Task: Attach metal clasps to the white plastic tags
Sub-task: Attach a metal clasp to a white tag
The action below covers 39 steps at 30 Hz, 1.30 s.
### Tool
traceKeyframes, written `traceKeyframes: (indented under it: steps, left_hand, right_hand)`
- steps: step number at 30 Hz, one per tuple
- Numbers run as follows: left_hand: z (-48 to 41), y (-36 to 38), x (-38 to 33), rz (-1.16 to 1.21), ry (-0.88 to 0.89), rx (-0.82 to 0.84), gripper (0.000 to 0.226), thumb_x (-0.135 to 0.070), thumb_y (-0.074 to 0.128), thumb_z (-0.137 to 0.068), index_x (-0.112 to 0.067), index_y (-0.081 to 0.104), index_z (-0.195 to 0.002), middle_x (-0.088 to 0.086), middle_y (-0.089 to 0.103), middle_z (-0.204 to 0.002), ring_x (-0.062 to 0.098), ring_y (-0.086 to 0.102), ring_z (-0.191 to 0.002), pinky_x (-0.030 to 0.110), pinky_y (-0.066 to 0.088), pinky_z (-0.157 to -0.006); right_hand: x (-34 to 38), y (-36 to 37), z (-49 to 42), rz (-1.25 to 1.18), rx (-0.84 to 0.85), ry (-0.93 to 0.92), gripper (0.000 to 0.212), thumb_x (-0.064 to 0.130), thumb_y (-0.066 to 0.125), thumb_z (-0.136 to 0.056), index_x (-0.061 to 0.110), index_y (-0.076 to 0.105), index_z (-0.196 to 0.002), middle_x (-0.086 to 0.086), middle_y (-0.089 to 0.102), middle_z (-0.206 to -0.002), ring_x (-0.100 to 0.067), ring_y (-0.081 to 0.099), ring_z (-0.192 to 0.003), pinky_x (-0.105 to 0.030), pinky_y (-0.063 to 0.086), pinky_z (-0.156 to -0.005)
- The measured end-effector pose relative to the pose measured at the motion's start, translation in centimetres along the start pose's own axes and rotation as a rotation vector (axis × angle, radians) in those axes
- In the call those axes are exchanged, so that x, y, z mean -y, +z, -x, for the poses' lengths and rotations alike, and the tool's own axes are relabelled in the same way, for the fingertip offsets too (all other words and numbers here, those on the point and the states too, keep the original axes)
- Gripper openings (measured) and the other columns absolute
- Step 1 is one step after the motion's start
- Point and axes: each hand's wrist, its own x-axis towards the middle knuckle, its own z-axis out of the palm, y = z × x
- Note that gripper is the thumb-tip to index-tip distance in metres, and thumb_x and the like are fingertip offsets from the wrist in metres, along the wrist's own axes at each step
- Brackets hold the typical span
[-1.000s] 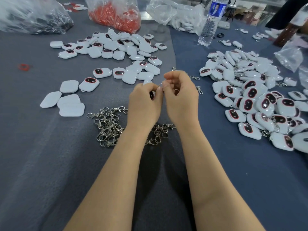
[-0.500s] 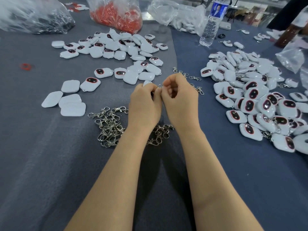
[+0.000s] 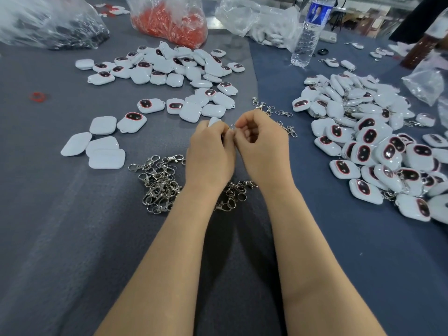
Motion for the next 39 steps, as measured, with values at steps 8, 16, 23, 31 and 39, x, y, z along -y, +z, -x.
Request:
traceKeyframes:
  steps: [8, 16, 23, 31, 39]
  left_hand:
    - [0.2, -0.2, -0.1, -0.056, 0.046, 0.019, 0.022, -0.020, 0.045, -0.098, -0.006, 0.063, -0.098, 0.006, 0.047, -0.097, 0.030, 0.053, -0.091, 0.040, 0.043, -0.081]
    - [-0.5, -0.2, 0.9, -0.007, 0.060, 0.088, 0.019, -0.023, 0.046, -0.098, -0.018, 0.052, -0.081, 0.005, 0.051, -0.086, 0.020, 0.045, -0.078, 0.022, 0.027, -0.064]
    - [-0.3, 0.0, 0.8, 0.158, 0.060, 0.146, 0.011, -0.021, 0.051, -0.095, -0.020, 0.057, -0.086, -0.013, 0.050, -0.070, -0.001, 0.047, -0.065, 0.015, 0.029, -0.059]
    - [-0.2, -0.1, 0.3, 0.439, -0.188, 0.144, 0.025, -0.021, 0.059, -0.086, -0.024, 0.042, -0.105, -0.007, 0.051, -0.075, 0.011, 0.054, -0.066, 0.028, 0.048, -0.068]
    - [-0.1, -0.3, 0.1, 0.413, -0.142, 0.185, 0.020, -0.020, 0.056, -0.087, -0.023, 0.044, -0.104, -0.009, 0.051, -0.082, 0.009, 0.054, -0.073, 0.045, 0.052, -0.083]
  right_hand:
    - [-0.8, -0.6, -0.2, 0.066, 0.077, -0.092, 0.023, 0.000, 0.059, -0.081, 0.021, 0.051, -0.080, -0.005, 0.059, -0.085, -0.019, 0.055, -0.080, -0.027, 0.047, -0.072]
    - [-1.0, -0.8, 0.1, -0.008, 0.082, -0.075, 0.020, 0.003, 0.058, -0.083, 0.020, 0.051, -0.078, -0.011, 0.061, -0.080, -0.026, 0.057, -0.076, -0.030, 0.048, -0.069]
    - [-1.0, -1.1, 0.1, -0.102, -0.012, 0.042, 0.024, 0.003, 0.059, -0.081, 0.024, 0.050, -0.072, -0.003, 0.055, -0.066, -0.014, 0.047, -0.061, -0.017, 0.042, -0.058]
    - [-1.2, -1.2, 0.0, -0.081, -0.094, 0.120, 0.021, 0.003, 0.059, -0.076, 0.023, 0.053, -0.070, -0.012, 0.062, -0.070, -0.011, 0.049, -0.061, -0.011, 0.039, -0.056]
    - [-1.3, -1.0, 0.0, -0.081, -0.052, 0.135, 0.021, 0.001, 0.059, -0.077, 0.021, 0.054, -0.070, -0.004, 0.055, -0.066, -0.009, 0.044, -0.060, -0.016, 0.040, -0.056]
